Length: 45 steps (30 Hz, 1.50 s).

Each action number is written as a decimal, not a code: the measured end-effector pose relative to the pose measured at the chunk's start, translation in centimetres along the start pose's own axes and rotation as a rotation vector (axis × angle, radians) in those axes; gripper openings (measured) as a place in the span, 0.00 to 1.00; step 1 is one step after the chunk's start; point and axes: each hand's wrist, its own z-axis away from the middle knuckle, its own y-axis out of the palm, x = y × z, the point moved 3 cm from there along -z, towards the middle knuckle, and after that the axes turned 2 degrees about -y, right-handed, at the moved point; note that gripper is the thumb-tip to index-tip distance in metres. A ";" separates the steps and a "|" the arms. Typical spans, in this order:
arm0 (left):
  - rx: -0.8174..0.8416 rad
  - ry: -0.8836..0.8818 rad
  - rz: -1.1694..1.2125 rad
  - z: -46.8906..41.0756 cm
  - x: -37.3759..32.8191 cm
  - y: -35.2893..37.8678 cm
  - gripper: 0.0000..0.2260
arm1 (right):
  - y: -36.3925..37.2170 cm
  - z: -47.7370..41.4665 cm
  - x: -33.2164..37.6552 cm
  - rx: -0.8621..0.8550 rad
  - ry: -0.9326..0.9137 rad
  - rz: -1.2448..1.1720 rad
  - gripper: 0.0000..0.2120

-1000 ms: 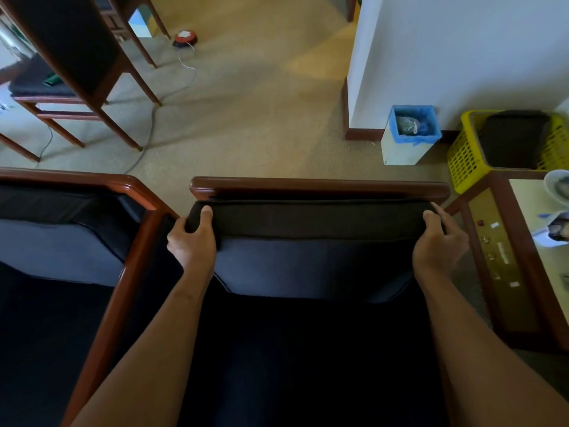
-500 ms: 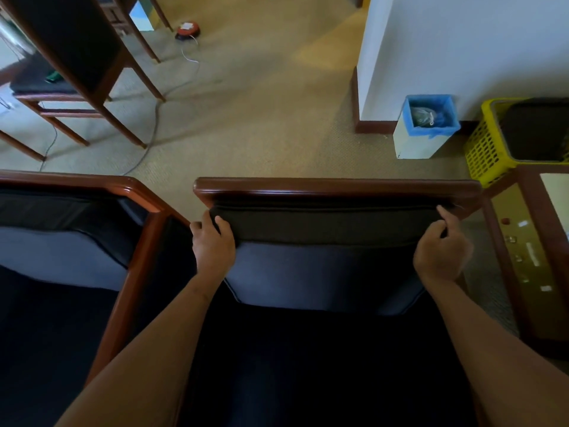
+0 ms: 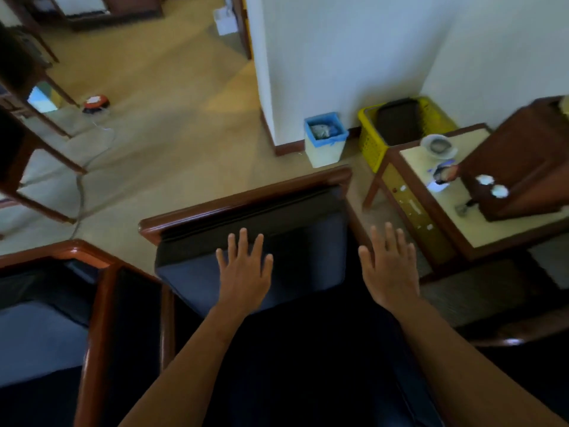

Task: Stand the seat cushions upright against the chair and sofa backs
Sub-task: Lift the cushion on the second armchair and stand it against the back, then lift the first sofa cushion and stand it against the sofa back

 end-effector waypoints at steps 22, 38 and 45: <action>0.014 0.919 -0.147 16.2 -52.9 6.6 0.28 | -20.1 27.9 -39.9 -0.158 0.581 -0.022 0.31; 0.272 1.026 -0.226 17.5 -75.9 24.8 0.28 | -18.1 37.0 -65.3 -0.167 0.951 -0.136 0.30; 0.463 0.836 -0.149 12.6 -82.0 35.1 0.27 | -13.1 35.7 -74.6 -0.148 1.166 -0.286 0.28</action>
